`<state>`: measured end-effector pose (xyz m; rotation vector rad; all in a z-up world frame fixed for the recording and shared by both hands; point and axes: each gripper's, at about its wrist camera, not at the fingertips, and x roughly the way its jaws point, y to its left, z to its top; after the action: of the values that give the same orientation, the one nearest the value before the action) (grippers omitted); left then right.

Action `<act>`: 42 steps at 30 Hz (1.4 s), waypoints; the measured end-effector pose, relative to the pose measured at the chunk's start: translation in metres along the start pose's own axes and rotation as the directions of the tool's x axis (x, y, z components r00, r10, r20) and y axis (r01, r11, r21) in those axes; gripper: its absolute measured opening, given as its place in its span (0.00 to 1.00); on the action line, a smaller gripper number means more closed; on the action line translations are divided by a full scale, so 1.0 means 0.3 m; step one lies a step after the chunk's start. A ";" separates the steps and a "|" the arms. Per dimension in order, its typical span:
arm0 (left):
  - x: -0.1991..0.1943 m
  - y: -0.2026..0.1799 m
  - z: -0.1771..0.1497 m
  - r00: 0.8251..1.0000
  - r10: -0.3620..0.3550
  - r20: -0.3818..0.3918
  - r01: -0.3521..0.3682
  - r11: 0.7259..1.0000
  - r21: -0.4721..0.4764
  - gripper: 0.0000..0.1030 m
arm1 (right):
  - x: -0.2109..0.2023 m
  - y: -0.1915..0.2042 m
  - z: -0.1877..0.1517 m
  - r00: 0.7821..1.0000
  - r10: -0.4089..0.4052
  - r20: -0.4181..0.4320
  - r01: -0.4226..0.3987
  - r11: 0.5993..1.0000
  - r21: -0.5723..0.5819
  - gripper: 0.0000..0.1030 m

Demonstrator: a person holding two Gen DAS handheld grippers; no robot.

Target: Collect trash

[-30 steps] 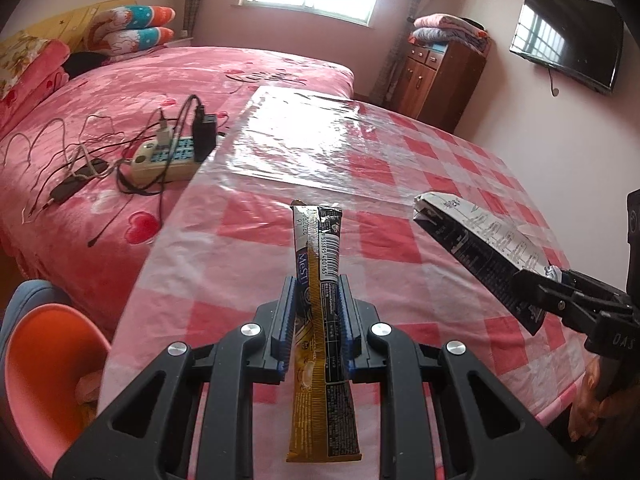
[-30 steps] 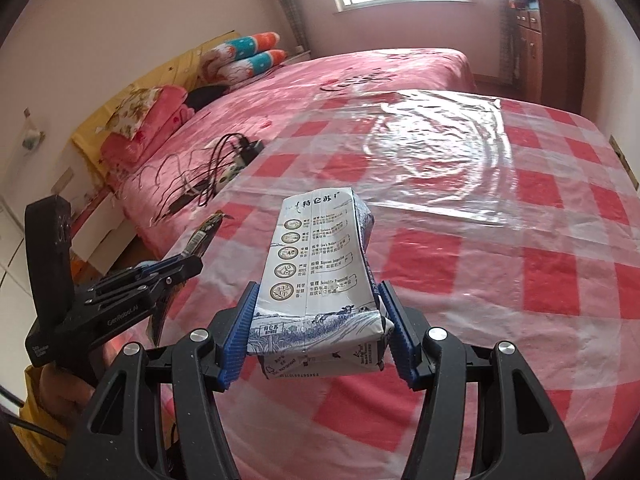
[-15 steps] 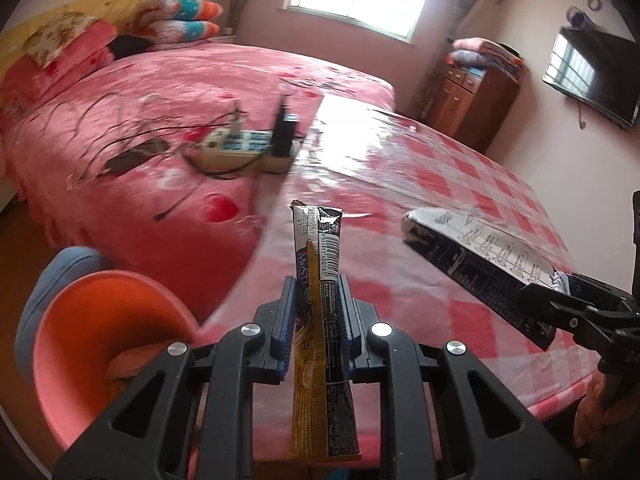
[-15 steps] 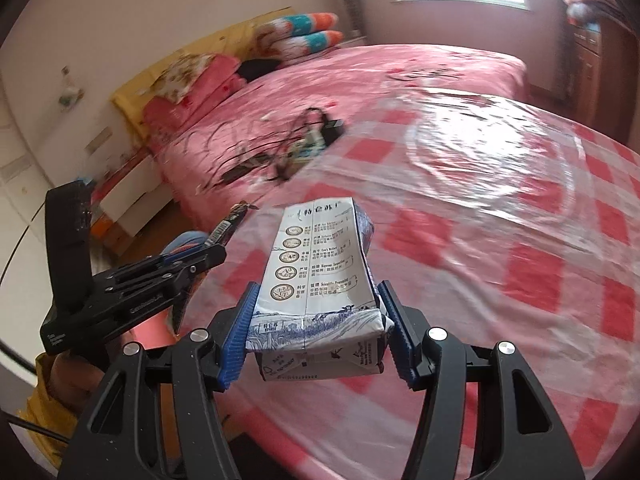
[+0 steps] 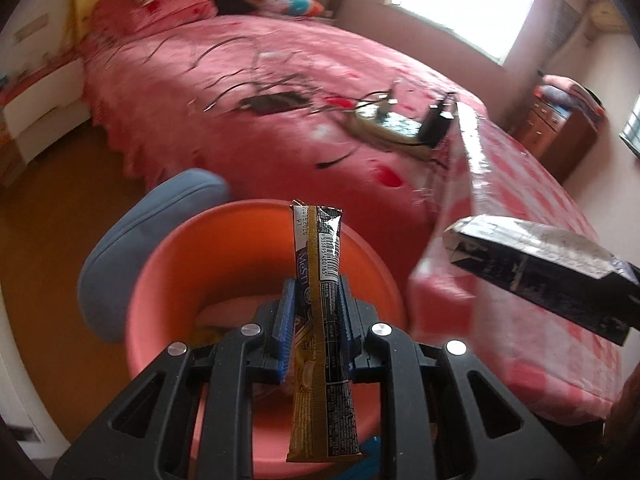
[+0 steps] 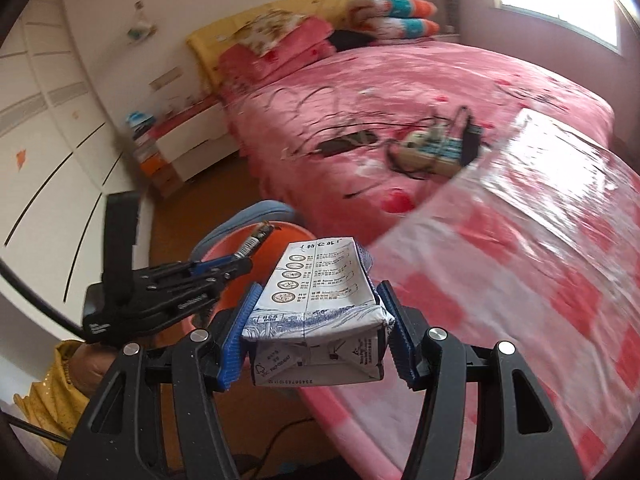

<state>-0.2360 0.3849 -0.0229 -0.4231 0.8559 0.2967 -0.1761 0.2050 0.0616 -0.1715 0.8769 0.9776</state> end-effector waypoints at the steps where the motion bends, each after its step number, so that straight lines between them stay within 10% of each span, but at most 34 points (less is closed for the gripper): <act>1: 0.005 0.021 -0.001 1.000 0.007 -0.004 -0.007 1.000 -0.014 0.21 | 0.014 0.011 0.007 1.000 0.008 -0.002 -0.008 1.000 -0.007 0.58; 6: 0.040 0.096 -0.017 0.999 0.024 -0.028 -0.026 0.998 -0.064 0.25 | 0.136 0.094 0.043 0.994 0.095 -0.057 -0.098 0.994 -0.050 0.60; 11: 0.067 0.163 -0.026 0.995 0.084 -0.045 -0.088 0.990 -0.108 0.61 | 0.208 0.101 0.012 0.989 0.089 -0.121 -0.093 0.995 -0.025 0.80; 42: -0.094 -0.204 0.105 0.987 0.017 0.157 -0.035 0.993 0.113 0.93 | -0.155 -0.237 -0.084 0.974 -0.207 0.088 0.188 0.964 0.186 0.90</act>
<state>-0.2071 0.3439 0.0320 -0.2775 0.7220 0.2988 -0.1468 0.1213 0.0609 -0.0535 0.8260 0.7119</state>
